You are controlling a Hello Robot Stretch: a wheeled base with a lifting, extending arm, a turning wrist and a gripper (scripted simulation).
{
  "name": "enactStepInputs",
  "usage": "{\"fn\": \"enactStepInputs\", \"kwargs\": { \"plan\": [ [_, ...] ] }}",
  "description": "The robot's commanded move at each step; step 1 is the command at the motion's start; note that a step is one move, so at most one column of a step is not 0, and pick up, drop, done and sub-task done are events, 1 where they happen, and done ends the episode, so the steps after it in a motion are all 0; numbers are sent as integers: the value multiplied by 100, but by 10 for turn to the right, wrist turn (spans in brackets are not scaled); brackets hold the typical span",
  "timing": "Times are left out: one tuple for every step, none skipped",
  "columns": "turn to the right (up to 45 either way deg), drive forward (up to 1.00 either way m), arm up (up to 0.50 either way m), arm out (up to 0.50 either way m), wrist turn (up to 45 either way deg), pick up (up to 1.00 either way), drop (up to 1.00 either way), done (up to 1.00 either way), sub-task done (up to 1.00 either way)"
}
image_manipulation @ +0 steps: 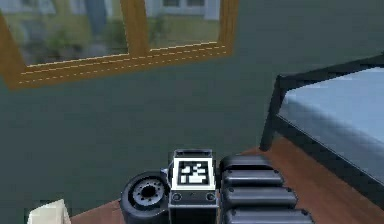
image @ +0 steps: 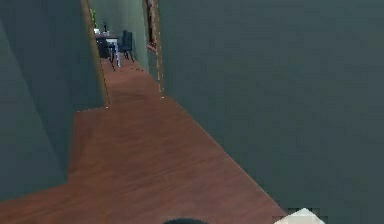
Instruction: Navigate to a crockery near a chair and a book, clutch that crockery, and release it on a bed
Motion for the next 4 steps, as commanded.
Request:
{"fn": "enactStepInputs", "kwargs": {
  "plan": [
    [0,20,0,0,0,0,0,0,0],
    [-210,0,0,0,0,0,0,0,0],
    [0,100,0,0,0,0,0,0,0],
    [-30,0,0,0,0,0,0,0,0]
  ]
}}
